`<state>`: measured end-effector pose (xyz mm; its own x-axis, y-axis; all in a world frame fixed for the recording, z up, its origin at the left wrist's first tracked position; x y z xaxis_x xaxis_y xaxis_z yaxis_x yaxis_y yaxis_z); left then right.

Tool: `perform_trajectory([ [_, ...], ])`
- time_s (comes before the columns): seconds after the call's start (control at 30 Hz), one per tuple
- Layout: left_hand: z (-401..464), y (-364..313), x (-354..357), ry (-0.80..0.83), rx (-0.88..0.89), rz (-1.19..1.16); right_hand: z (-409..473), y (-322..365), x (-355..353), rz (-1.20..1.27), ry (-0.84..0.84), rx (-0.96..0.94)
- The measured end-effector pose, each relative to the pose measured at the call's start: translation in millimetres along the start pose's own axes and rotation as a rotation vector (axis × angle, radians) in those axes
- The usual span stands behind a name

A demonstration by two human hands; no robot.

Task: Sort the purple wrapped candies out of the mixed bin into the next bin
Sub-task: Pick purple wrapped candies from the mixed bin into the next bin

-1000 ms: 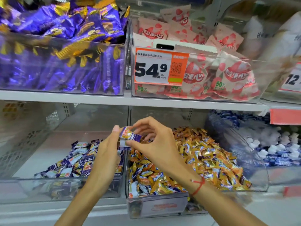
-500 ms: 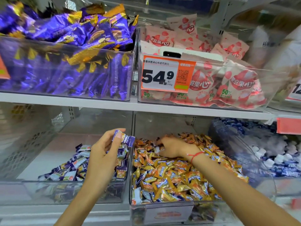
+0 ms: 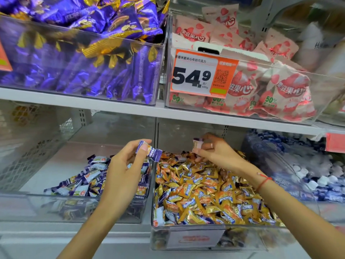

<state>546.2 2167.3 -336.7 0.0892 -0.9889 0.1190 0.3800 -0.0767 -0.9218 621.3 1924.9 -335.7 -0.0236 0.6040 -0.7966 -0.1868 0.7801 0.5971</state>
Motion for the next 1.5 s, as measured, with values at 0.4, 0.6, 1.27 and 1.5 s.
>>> perform_trajectory([
  [0.4, 0.8, -0.4, -2.5, -0.032, -0.017, -0.012, 46.6, 17.9, 56.7, -0.980, 0.189, -0.121],
  [0.6, 3.5, 1.4, -12.1, 0.013, -0.047, -0.005, -3.1, 15.3, 12.4, -0.041, -0.082, 0.007],
  [1.27, 16.4, 4.9, -77.1, -0.069, -0.036, 0.652, -22.7, 146.5, 66.5, -0.428, -0.102, -0.347],
  [1.5, -13.3, -39.0, 3.6, 0.088, 0.287, 0.391, -101.5, 26.2, -25.1, -0.441, -0.377, -0.119],
])
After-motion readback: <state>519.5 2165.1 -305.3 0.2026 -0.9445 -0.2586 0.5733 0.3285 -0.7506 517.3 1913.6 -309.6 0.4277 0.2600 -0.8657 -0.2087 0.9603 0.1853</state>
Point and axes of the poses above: each hand's wrist, its own z-axis towards the middle knuckle, its own x-axis out of the palm, y = z × x, the point moved 8 cm from there along z, towards the middle knuckle, and after that the axes turned 12 degrees about -z, right-handed, at the moved point
